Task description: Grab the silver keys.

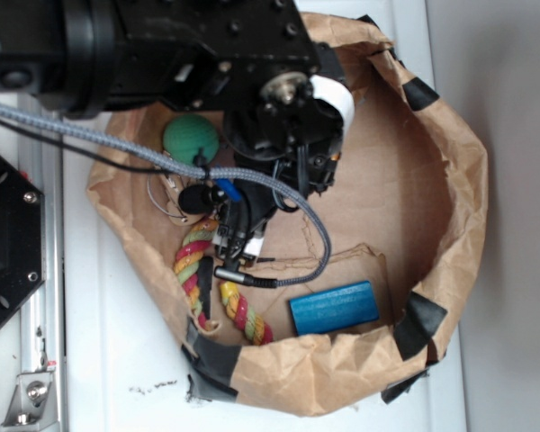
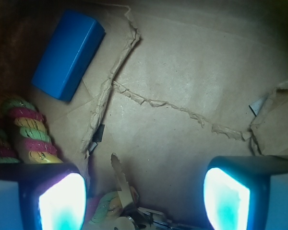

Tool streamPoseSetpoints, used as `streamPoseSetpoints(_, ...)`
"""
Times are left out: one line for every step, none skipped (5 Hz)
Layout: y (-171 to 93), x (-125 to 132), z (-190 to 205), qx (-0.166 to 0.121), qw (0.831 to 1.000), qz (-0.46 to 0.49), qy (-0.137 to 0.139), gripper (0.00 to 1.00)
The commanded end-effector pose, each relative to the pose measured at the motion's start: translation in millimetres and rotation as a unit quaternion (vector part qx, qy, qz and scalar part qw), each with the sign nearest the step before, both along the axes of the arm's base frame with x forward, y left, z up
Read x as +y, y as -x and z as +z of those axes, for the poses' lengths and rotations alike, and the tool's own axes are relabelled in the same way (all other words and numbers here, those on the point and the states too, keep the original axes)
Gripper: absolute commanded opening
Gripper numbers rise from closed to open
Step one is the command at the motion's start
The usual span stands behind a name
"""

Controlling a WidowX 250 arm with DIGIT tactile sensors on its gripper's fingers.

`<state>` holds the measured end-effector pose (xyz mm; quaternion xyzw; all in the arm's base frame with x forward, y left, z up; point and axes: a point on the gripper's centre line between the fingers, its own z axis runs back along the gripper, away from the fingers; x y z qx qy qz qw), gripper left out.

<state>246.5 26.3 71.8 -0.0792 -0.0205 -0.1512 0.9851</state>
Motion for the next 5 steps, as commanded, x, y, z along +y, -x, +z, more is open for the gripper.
streamPoseSetpoints(3.8,6.6,3.5,-0.025,0.999,-0.009,0.037,1.0)
streamPoseSetpoints(3.9,9.2,-2.2,-0.026,0.998,-0.009,0.049,1.0)
streamPoseSetpoints(3.5,10.7,-12.9,-0.039,0.998,-0.004,0.039,1.0)
streamPoseSetpoints(3.1,10.5,-22.2,-0.046,0.998,-0.006,0.032,1.0)
streamPoseSetpoints(4.6,9.6,-29.2,-0.054,0.998,-0.009,0.026,1.0)
